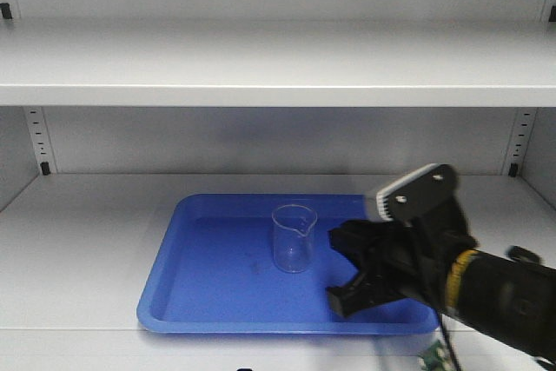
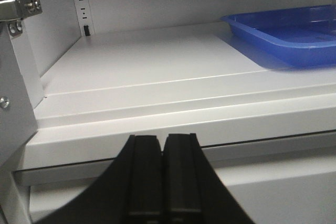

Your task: Pick beaker and place in left cabinet

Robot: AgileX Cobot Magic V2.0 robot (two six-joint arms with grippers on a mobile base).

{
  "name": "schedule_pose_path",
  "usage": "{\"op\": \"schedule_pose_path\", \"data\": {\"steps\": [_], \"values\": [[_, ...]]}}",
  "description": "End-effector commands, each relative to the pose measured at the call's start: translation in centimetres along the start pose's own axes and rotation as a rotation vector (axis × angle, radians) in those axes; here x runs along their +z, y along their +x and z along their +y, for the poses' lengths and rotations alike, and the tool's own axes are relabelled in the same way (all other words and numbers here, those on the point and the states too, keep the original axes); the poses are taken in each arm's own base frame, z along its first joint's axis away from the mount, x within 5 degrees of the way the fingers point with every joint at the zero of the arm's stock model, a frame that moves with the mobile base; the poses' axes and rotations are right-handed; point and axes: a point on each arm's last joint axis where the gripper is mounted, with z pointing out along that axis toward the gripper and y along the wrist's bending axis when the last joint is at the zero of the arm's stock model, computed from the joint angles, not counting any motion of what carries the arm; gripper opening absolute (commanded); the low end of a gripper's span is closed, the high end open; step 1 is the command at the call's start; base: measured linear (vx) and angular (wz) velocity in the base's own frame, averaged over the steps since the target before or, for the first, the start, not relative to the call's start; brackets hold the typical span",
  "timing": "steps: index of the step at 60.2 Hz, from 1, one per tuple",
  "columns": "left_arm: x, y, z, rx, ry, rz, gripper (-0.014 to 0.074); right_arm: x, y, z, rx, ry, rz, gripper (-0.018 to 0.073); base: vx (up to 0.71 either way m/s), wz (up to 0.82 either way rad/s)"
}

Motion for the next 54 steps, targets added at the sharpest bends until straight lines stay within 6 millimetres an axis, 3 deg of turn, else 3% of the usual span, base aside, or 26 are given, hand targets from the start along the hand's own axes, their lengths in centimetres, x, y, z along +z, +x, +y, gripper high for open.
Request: {"op": "schedule_pose_path", "data": {"steps": [1, 10, 18, 42, 49, 54], "values": [[-0.1, -0.4, -0.1, -0.006, 0.009, -0.094, -0.0008, -3.5, -2.7, 0.5, -0.007, -0.016, -0.148, -0.0008, 0.00, 0.00], [-0.1, -0.4, -0.1, -0.006, 0.009, -0.094, -0.0008, -6.3, -3.5, 0.8, -0.027, -0.004, -0.210, -0.0008, 0.00, 0.00], [-0.1, -0.4, -0.1, -0.006, 0.009, -0.094, -0.0008, -7.5, -4.0, 1.0, -0.033, 0.002, -0.243, -0.0008, 0.00, 0.00], [-0.1, -0.4, -0.1, -0.006, 0.009, -0.094, -0.0008, -7.6, -3.9, 0.9, -0.050, 0.018, -0.234, -0.0008, 0.00, 0.00], [-0.1, -0.4, -0.1, -0.006, 0.009, -0.094, -0.0008, -7.2, -3.5, 0.4, 0.111, 0.051, -0.209, -0.0008, 0.00, 0.00], [-0.1, -0.4, -0.1, -0.006, 0.009, -0.094, -0.0008, -8.0, -2.7, -0.4, 0.209, 0.153, -0.133, -0.0008, 0.00, 0.00]]}}
